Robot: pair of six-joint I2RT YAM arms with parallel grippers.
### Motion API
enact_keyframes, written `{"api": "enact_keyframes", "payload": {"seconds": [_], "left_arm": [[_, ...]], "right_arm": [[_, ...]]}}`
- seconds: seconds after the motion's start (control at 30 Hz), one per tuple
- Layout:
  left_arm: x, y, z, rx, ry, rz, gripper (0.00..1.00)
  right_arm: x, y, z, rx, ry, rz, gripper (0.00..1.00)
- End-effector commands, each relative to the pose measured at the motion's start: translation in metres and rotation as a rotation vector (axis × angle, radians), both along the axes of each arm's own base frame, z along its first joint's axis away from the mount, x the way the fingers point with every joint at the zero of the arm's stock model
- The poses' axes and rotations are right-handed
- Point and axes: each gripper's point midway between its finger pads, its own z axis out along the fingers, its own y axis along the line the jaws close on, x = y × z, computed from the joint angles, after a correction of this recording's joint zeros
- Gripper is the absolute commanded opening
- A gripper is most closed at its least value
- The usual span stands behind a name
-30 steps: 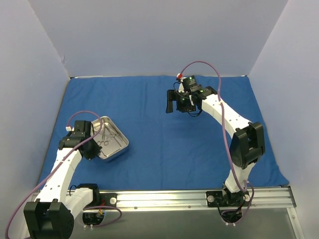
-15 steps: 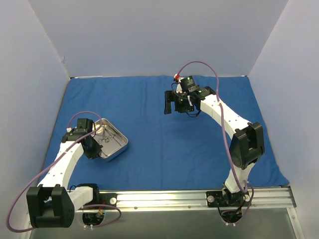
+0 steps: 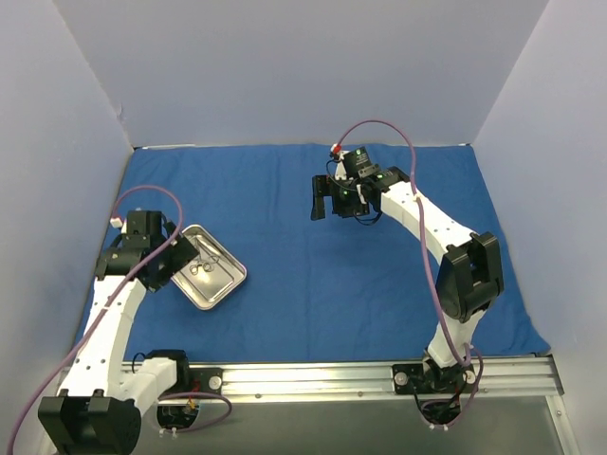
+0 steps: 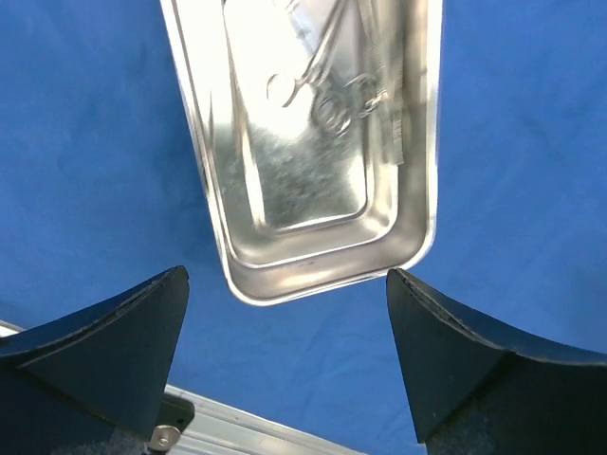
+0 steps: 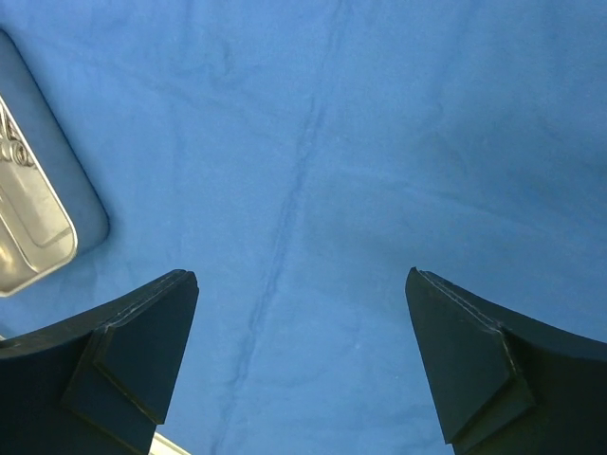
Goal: Open and lay out the surgical kit
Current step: Place the container in the surgical kit, then pick up the medical item from the container.
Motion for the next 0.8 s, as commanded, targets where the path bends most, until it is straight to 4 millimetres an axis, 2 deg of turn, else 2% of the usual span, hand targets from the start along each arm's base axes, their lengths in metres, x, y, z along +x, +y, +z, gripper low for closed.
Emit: {"api": "enact_keyframes", "payload": {"seconds": [0.0, 0.03, 0.07, 0.1, 0.17, 0.2, 0.23, 0.3, 0.33, 0.37, 0.4, 0.43, 0.47, 0.53, 0.57, 0.6, 0.77], "left_arm": [[0.019, 0.006, 0.024, 0.085, -0.014, -0.115, 0.94], [0.027, 0.005, 0.025, 0.092, -0.011, -0.143, 0.94], [0.037, -0.005, 0.019, 0.067, 0.017, -0.23, 0.94], [0.042, -0.009, 0.016, 0.049, 0.03, -0.257, 0.94], [0.054, -0.02, 0.006, 0.002, 0.049, -0.307, 0.94], [0.056, -0.03, 0.004, -0.049, 0.044, -0.34, 0.94], [0.067, -0.033, 0.004, -0.061, 0.005, -0.354, 0.94], [0.073, -0.03, -0.006, -0.047, 0.029, -0.343, 0.99], [0.077, -0.025, -0.01, -0.027, 0.043, -0.33, 0.91], [0.08, -0.021, -0.025, -0.02, 0.104, -0.322, 0.88], [0.082, -0.018, -0.027, -0.007, 0.136, -0.314, 0.87], [0.083, -0.014, -0.033, 0.014, 0.168, -0.303, 0.85], [0.086, -0.008, -0.046, 0.041, 0.218, -0.293, 0.81], [0.095, -0.005, -0.053, 0.061, 0.223, -0.299, 0.68], [0.097, -0.005, -0.061, 0.066, 0.246, -0.3, 0.56], [0.103, -0.006, -0.063, 0.067, 0.237, -0.301, 0.5], [0.122, -0.006, -0.081, 0.076, 0.251, -0.324, 0.46]], "right_arm": [[0.001, -0.001, 0.002, 0.003, -0.006, -0.037, 1.0], [0.002, 0.0, 0.002, 0.022, 0.003, -0.062, 1.0], [0.002, 0.002, 0.002, 0.044, 0.007, -0.059, 1.0], [0.007, 0.0, 0.0, 0.07, 0.015, -0.07, 1.0], [0.005, 0.006, -0.001, 0.17, 0.083, -0.041, 1.0], [0.013, -0.004, -0.002, 0.225, 0.106, -0.05, 1.0], [0.011, -0.001, -0.003, 0.302, 0.156, -0.029, 1.0], [0.017, -0.015, -0.009, 0.338, 0.173, -0.082, 1.0], [0.02, -0.023, -0.01, 0.32, 0.168, -0.098, 0.98], [0.026, -0.03, -0.01, 0.266, 0.136, -0.104, 0.93], [0.022, -0.034, -0.019, 0.234, 0.178, -0.111, 0.9], [0.022, -0.034, -0.019, 0.228, 0.181, -0.107, 0.83], [0.022, -0.034, -0.018, 0.231, 0.185, -0.104, 0.8], [0.022, -0.034, -0.013, 0.229, 0.174, -0.105, 0.74], [0.023, -0.034, -0.01, 0.226, 0.162, -0.105, 0.72], [0.025, -0.037, -0.004, 0.216, 0.139, -0.108, 0.72], [0.029, -0.046, 0.005, 0.165, 0.106, -0.112, 0.72]]}}
